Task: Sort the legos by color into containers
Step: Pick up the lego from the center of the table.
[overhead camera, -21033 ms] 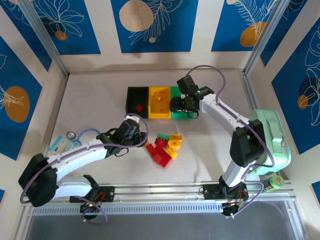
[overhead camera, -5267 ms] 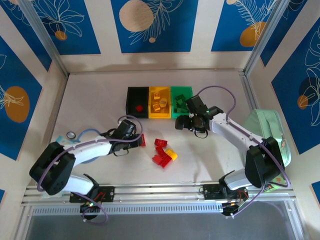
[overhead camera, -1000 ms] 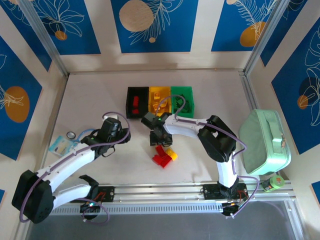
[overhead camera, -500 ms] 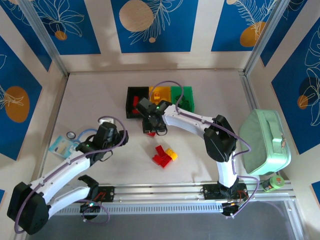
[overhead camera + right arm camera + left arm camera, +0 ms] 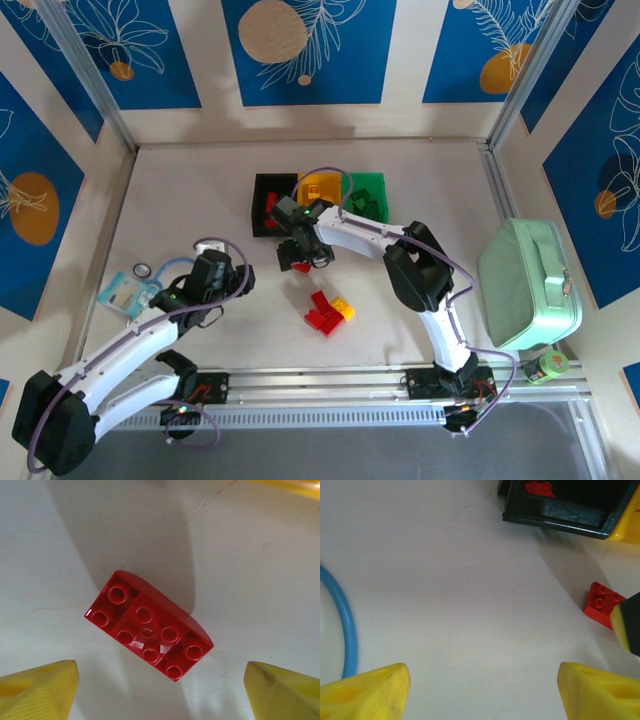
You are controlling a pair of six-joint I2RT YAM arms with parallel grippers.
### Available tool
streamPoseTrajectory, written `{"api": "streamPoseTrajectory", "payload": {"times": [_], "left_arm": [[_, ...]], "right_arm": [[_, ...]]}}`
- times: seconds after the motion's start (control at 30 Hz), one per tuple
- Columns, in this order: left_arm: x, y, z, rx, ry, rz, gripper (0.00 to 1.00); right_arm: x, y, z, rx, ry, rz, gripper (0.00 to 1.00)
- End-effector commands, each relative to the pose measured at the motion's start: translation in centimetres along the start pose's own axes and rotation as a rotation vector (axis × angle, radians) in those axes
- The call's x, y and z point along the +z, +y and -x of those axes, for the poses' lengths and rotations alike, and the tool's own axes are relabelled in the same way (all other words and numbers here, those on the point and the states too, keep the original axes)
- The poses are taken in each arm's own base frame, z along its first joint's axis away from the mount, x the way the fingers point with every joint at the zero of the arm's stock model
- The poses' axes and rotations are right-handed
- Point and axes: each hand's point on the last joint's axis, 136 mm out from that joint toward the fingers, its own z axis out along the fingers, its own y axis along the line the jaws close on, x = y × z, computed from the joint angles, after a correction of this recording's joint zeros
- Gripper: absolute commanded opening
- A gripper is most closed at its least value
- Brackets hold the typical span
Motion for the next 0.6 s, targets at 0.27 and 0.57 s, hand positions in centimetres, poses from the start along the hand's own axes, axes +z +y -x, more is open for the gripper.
{"api": "streamPoseTrajectory", "payload": {"times": [0.27, 0.57], "left_arm": [[-0.2, 0.0, 0.0, -0.009, -0.003, 0.004, 0.77], [-0.2, -0.1, 0.1, -0.005, -0.002, 0.002, 0.77]], "right_arm": [[2.2, 1.3, -0.2, -0.035, 0.086, 0.043, 0.82], [3.2, 1.6, -0.4, -0.055, 0.103, 0.04, 0.69]]}}
